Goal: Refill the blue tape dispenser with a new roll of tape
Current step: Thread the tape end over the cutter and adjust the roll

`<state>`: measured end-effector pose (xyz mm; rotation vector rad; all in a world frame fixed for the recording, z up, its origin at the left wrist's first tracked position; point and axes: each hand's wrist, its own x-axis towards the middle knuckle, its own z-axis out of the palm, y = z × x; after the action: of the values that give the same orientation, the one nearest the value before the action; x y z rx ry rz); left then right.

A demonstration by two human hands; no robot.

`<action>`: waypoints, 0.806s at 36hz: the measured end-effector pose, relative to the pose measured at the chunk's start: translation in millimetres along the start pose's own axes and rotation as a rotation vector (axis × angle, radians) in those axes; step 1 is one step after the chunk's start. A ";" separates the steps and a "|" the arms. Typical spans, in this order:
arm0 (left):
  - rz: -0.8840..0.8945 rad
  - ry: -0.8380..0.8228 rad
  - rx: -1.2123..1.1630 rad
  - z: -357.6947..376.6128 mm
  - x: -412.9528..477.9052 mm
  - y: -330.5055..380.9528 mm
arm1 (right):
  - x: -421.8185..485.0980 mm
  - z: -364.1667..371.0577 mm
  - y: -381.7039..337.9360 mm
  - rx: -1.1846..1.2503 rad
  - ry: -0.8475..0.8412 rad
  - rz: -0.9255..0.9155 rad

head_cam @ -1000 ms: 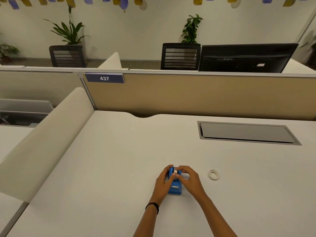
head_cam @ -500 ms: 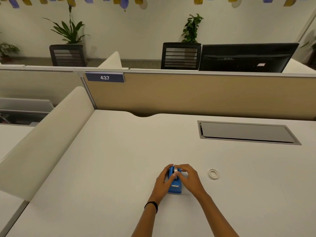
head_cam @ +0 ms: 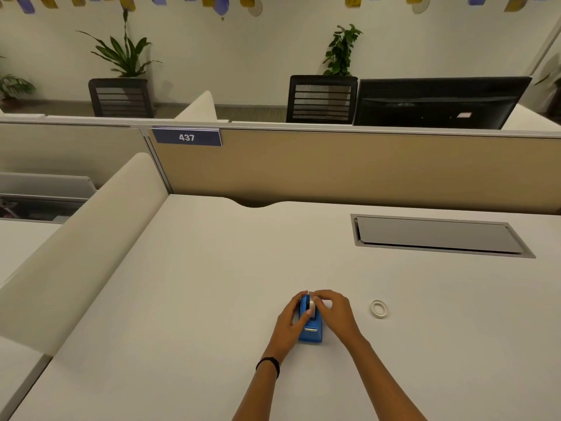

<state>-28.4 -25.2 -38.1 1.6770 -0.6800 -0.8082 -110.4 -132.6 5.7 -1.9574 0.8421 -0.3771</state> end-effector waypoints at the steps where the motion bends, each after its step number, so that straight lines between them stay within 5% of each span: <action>1: 0.002 -0.005 0.001 -0.2 -0.4 0.1 | 1.5 0.5 -1.4 0.024 0.000 0.014; 29: 0.002 0.058 -0.029 5.0 1.8 -0.6 | -5.0 0.8 -0.5 0.164 -0.011 0.015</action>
<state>-31.2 -29.3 -39.8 1.6665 -0.6275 -0.7619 -113.4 -128.5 6.1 -1.7995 0.7932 -0.4134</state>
